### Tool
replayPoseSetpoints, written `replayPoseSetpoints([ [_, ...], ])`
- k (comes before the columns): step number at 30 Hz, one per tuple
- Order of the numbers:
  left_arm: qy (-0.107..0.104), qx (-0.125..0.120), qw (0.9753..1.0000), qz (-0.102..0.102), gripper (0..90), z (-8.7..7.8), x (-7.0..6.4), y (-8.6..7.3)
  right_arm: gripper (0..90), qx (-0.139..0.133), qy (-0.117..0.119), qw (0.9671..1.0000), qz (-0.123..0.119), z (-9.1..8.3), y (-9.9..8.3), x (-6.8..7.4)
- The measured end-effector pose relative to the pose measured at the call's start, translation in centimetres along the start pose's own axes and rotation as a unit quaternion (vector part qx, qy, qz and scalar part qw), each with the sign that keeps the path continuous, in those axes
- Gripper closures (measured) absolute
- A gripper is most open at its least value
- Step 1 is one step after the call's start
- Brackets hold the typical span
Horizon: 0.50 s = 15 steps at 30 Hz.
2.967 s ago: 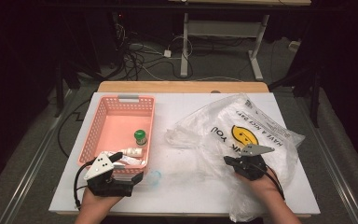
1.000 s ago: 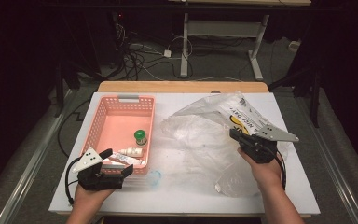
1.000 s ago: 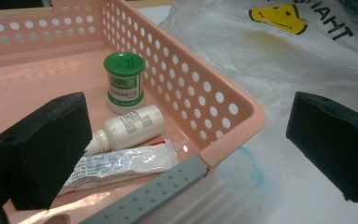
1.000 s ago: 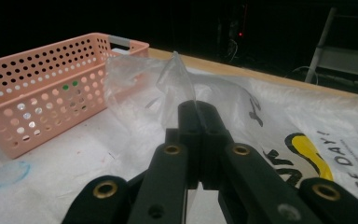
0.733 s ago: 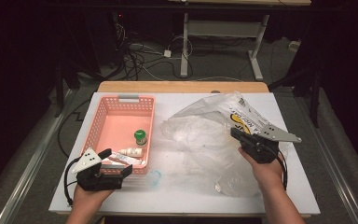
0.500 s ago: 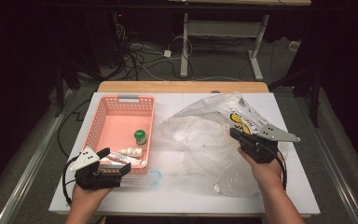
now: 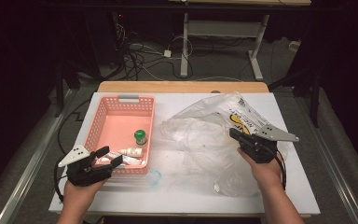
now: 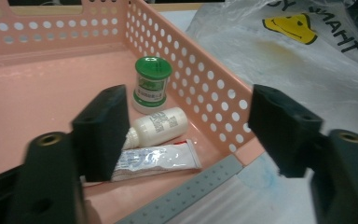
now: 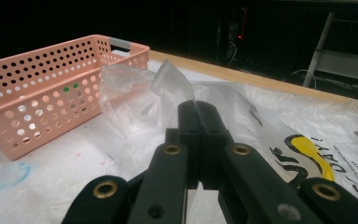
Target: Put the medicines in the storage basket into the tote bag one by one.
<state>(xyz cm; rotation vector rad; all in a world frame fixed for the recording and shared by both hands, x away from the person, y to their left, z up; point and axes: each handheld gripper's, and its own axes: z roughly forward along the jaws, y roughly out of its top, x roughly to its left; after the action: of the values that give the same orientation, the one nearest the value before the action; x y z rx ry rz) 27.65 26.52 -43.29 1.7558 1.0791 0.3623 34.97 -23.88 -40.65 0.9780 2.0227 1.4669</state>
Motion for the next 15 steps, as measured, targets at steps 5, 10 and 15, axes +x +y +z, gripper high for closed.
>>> replayPoseSetpoints([
  [5, 0.030, 0.008, 0.9994, -0.014, 48.6, -0.1, 0.3, 0.8, 90.0, 0.002, 0.003, 1.0000, -0.004, 0.0, -0.1, 0.1],
  [10, 0.056, 0.069, 0.9955, -0.032, 64.7, 0.7, 1.2, 2.0, 90.0, 0.003, 0.006, 1.0000, 0.004, -0.1, -0.4, 0.0],
  [15, 0.073, 0.139, 0.9874, -0.022, 84.1, 1.7, 2.1, 3.2, 90.0, 0.004, 0.008, 1.0000, 0.001, 0.0, -0.3, 0.0],
])
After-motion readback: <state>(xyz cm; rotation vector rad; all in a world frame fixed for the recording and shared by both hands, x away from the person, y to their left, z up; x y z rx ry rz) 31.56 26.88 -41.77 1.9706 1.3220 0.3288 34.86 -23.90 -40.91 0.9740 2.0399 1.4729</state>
